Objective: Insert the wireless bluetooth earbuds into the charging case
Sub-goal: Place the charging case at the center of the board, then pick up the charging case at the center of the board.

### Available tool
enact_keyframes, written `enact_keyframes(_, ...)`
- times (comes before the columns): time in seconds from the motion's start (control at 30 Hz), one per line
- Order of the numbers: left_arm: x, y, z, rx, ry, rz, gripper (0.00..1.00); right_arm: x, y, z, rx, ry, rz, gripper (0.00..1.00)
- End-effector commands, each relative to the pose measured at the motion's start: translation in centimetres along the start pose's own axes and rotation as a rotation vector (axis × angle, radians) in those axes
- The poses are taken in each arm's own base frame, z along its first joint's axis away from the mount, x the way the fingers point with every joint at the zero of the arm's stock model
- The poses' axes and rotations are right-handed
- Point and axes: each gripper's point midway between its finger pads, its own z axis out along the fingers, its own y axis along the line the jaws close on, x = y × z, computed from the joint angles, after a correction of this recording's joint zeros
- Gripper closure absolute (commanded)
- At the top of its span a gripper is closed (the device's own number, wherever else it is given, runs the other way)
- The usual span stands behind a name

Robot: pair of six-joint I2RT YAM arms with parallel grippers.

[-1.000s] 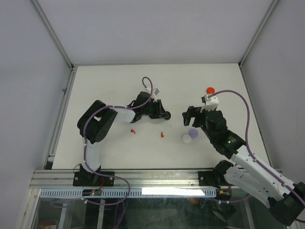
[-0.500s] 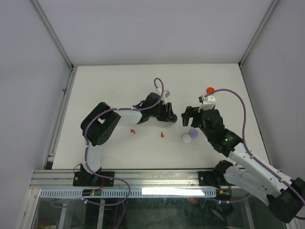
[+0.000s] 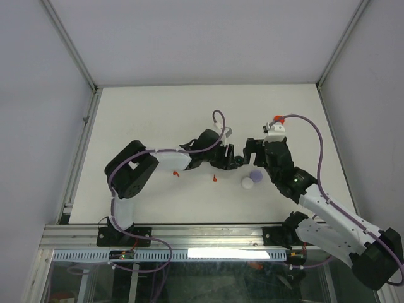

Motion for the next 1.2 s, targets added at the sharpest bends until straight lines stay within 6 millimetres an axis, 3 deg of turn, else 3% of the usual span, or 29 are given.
enact_keyframes(0.0, -4.0, -0.7, -4.3, -0.060, -0.142, 0.061, 0.39, -3.9, -0.7, 0.7, 0.048, -0.087, 0.033, 0.08)
enact_keyframes(0.1, -5.2, 0.0, -7.4, -0.108, -0.190, 0.049, 0.35, -4.2, -1.8, 1.9, 0.091, -0.066, 0.035, 0.06)
enact_keyframes(0.23, -7.3, 1.8, -13.0, -0.199, -0.282, 0.027, 0.32, -4.8, -4.1, 4.1, 0.174, -0.052, 0.060, 0.04)
enact_keyframes(0.43, -11.5, 4.9, -24.0, -0.339, -0.460, 0.023, 0.13, -5.1, -9.2, 8.6, 0.292, -0.011, 0.124, 0.02)
enact_keyframes(0.57, -12.8, 6.2, -29.2, -0.470, -0.558, 0.102, 0.01, -5.1, -12.3, 11.6, 0.341, 0.016, 0.158, 0.03)
enact_keyframes(0.67, -12.6, 7.7, -30.3, -0.534, -0.565, 0.114, 0.01, -5.1, -14.4, 14.2, 0.389, 0.044, 0.182, 0.03)
enact_keyframes(0.83, -11.9, 9.4, -30.3, -0.575, -0.536, 0.121, 0.01, -3.8, -17.7, 18.6, 0.481, 0.113, 0.222, 0.06)
enact_keyframes(0.97, -12.1, 9.1, -30.4, -0.558, -0.524, 0.135, 0.01, -3.0, -19.5, 21.3, 0.531, 0.165, 0.255, 0.11)
enact_keyframes(1.17, -11.7, 8.7, -30.2, -0.513, -0.511, 0.142, 0.04, -1.7, -21.5, 23.8, 0.591, 0.235, 0.266, 0.17)
